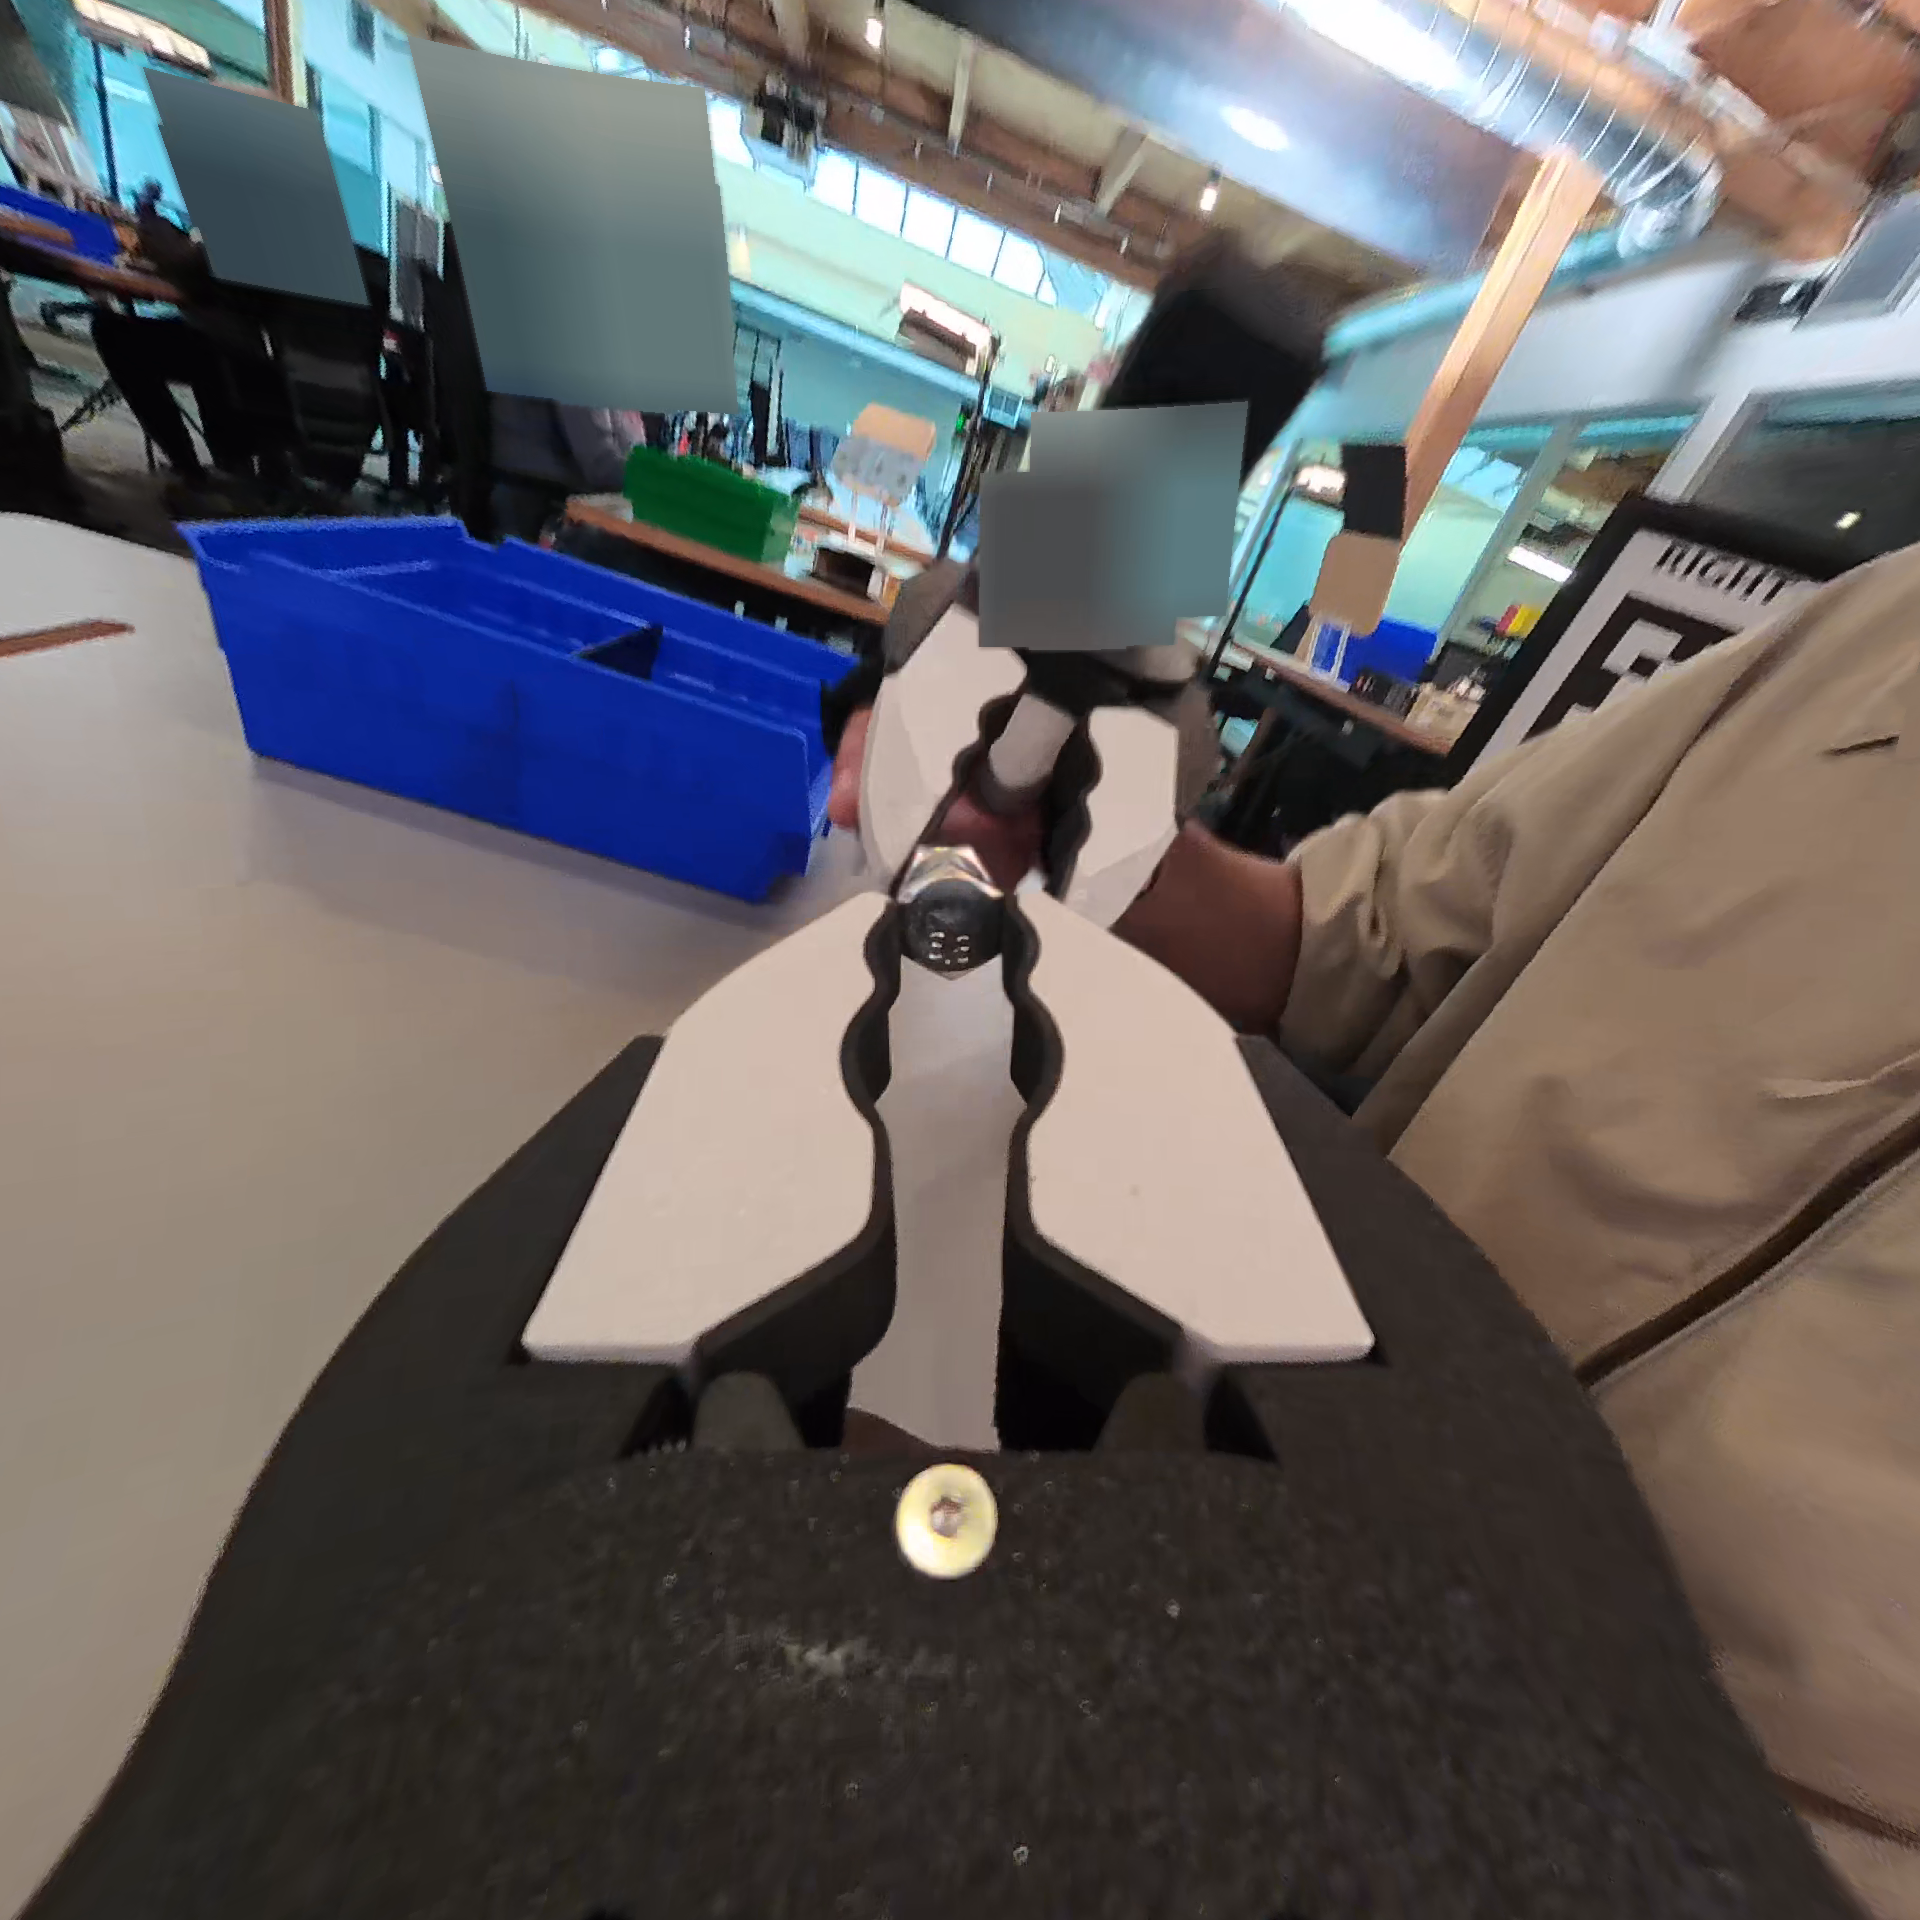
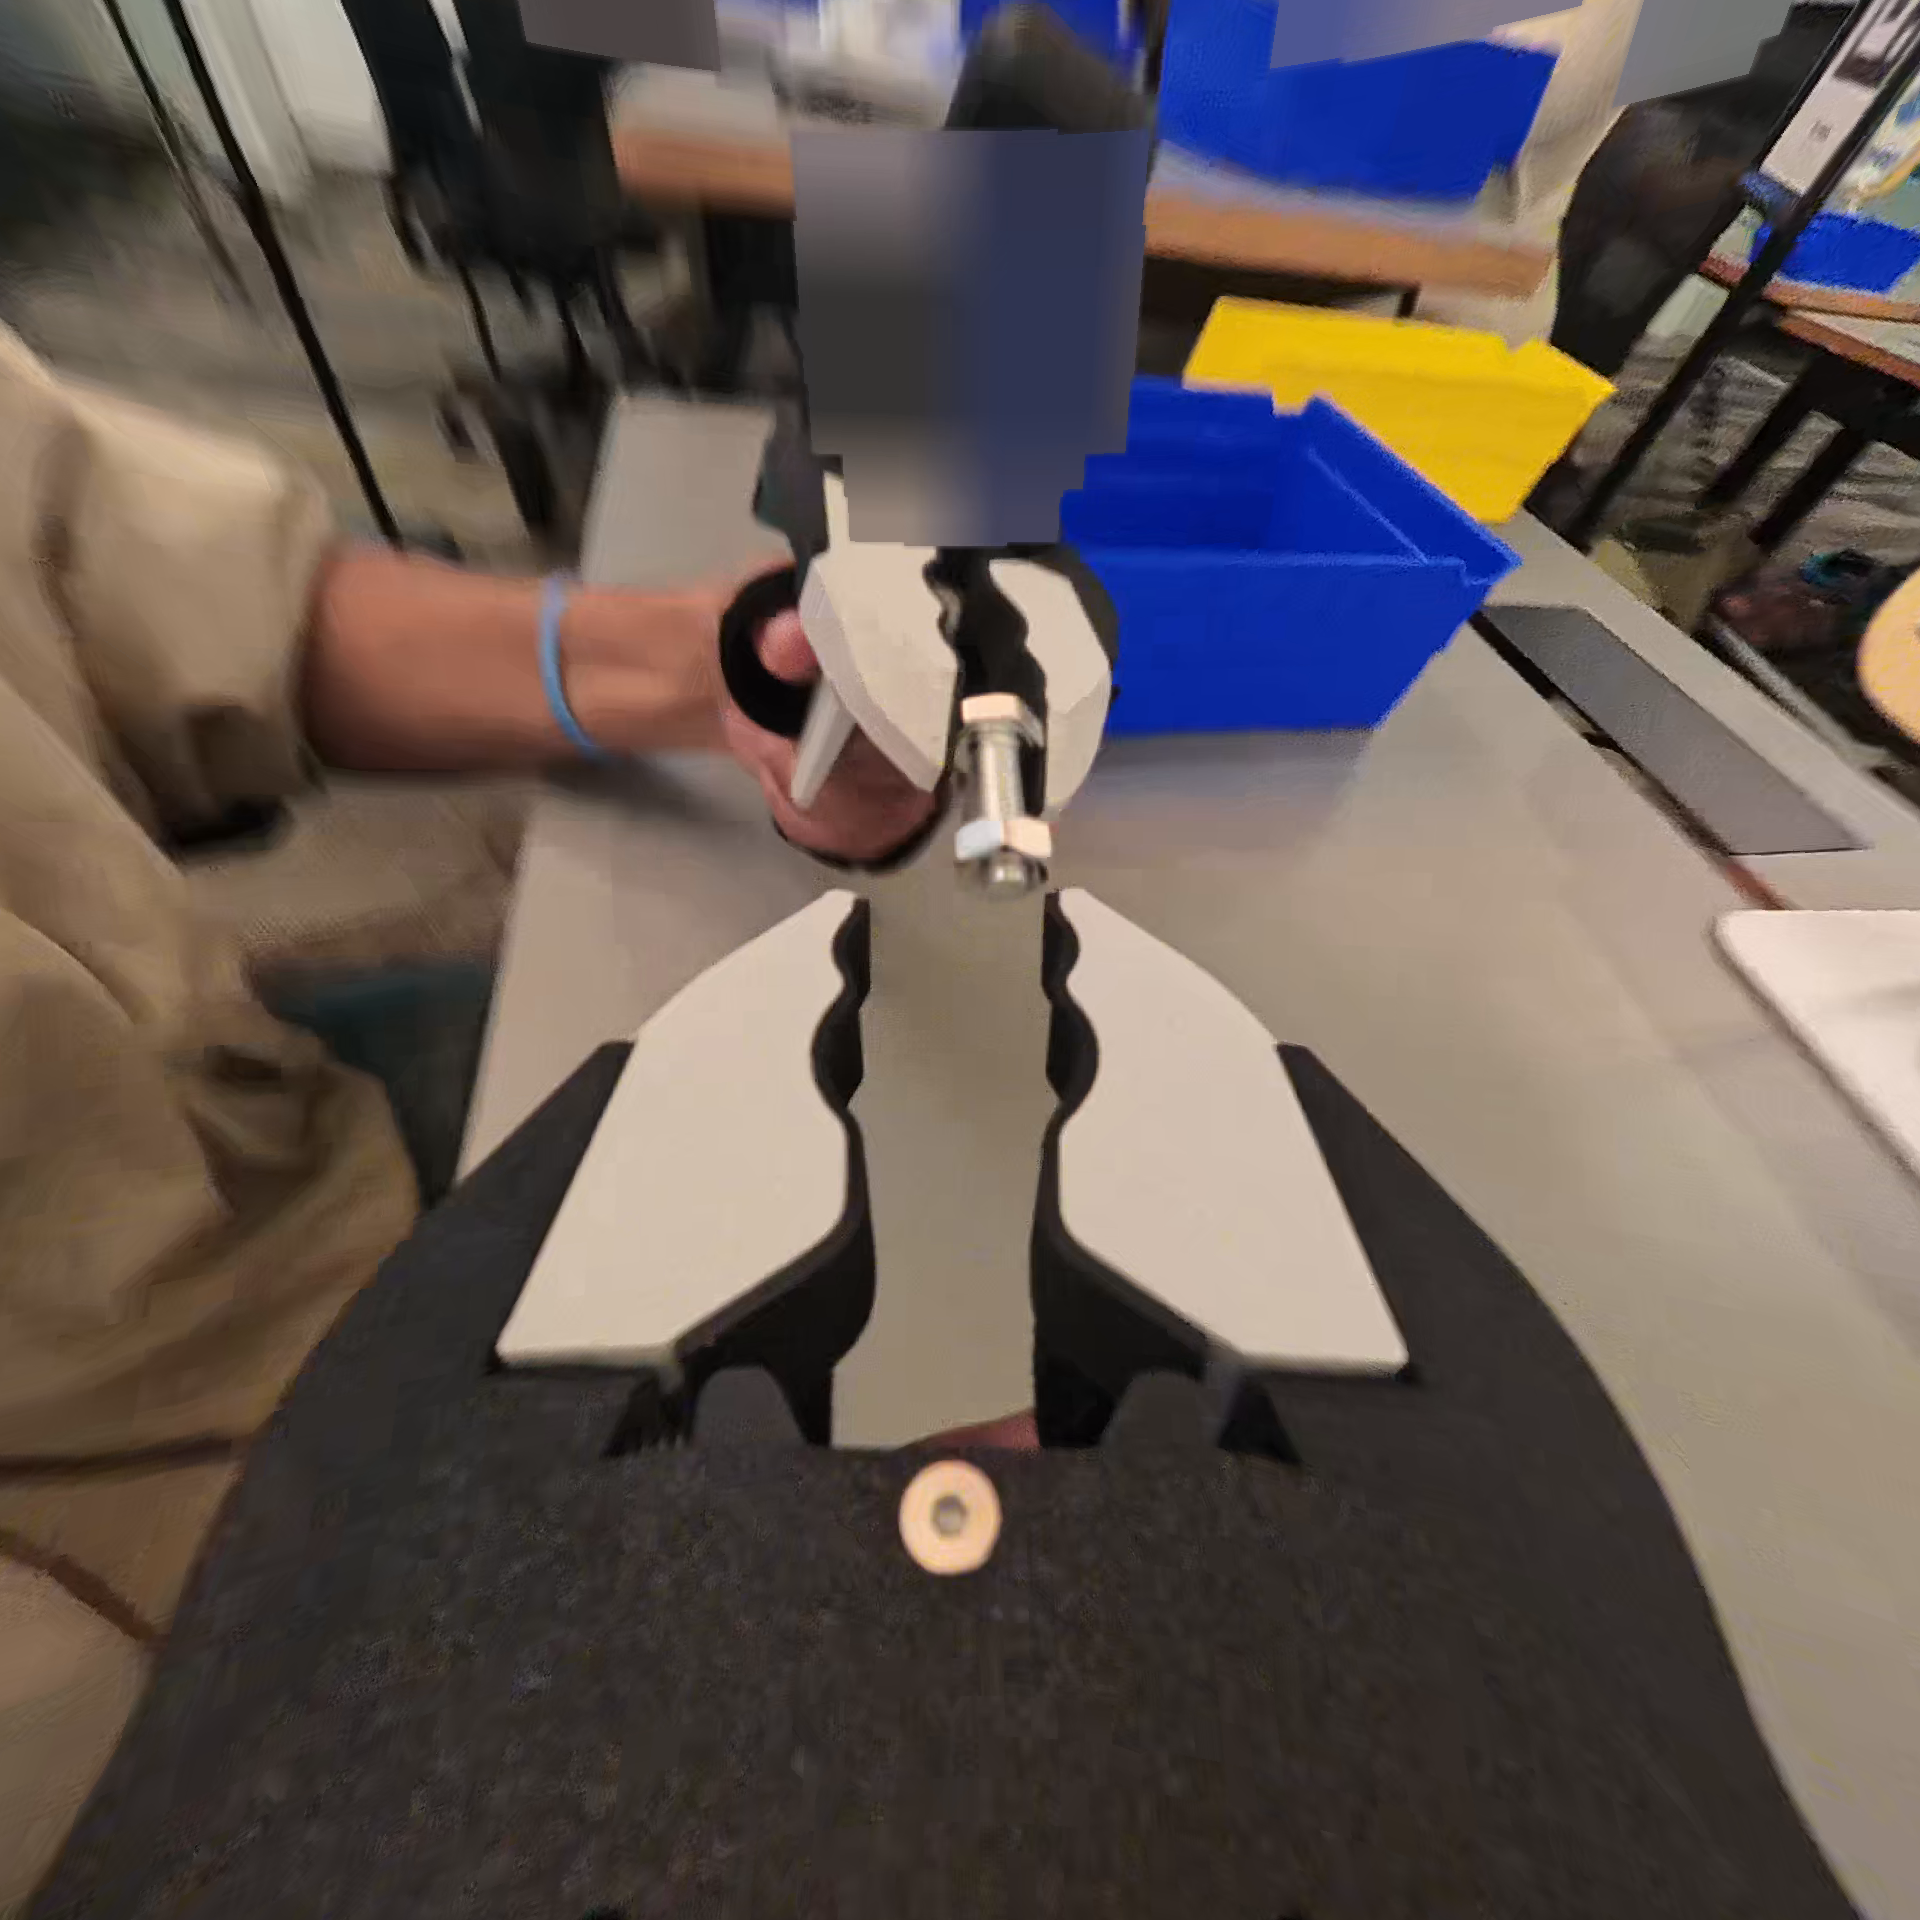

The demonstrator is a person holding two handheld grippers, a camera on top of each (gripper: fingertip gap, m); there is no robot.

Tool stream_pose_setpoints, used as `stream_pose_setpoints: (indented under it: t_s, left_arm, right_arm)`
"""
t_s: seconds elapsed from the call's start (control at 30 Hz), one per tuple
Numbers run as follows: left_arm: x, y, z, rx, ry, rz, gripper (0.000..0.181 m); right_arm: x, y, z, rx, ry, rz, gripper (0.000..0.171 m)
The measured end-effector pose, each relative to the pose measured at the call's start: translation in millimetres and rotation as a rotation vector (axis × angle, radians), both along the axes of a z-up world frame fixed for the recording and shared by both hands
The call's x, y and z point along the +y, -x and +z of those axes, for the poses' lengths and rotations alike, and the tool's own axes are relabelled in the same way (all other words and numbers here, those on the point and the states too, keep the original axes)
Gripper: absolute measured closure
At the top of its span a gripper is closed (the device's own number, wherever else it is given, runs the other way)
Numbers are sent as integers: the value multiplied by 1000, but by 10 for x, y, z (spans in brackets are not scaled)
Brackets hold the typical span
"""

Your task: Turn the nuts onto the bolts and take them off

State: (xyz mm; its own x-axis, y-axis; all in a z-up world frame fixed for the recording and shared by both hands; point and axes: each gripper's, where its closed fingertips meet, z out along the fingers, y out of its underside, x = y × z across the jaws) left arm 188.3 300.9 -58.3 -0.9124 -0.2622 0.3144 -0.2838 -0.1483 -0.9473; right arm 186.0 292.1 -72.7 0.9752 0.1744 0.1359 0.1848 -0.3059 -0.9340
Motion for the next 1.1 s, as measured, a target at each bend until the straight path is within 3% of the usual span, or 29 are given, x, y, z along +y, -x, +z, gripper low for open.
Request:
stream_pose_setpoints:
  t_s: [0.13,0.27,0.57,0.67,0.8,1.1]
  left_arm:
    - [96,32,136,-3,93,-9,164]
    - [57,81,139,-6,94,-43,164]
    - [-72,29,-81,-11,-46,-2,164]
    - [-49,73,50,-26,29,-20,164]
    - [-41,71,41,-23,26,-21,164]
    - [-60,68,-9,-20,-2,-20,164]
  right_arm:
    - [-31,68,114,492,-220,76,129]
    - [-1,91,61,676,-301,93,121]
    - [-78,90,390,550,-419,88,128]
    - [-63,61,205,490,-332,33,125]
    - [-9,198,2,563,-279,67,122]
    - [-20,193,130,501,-300,63,123]
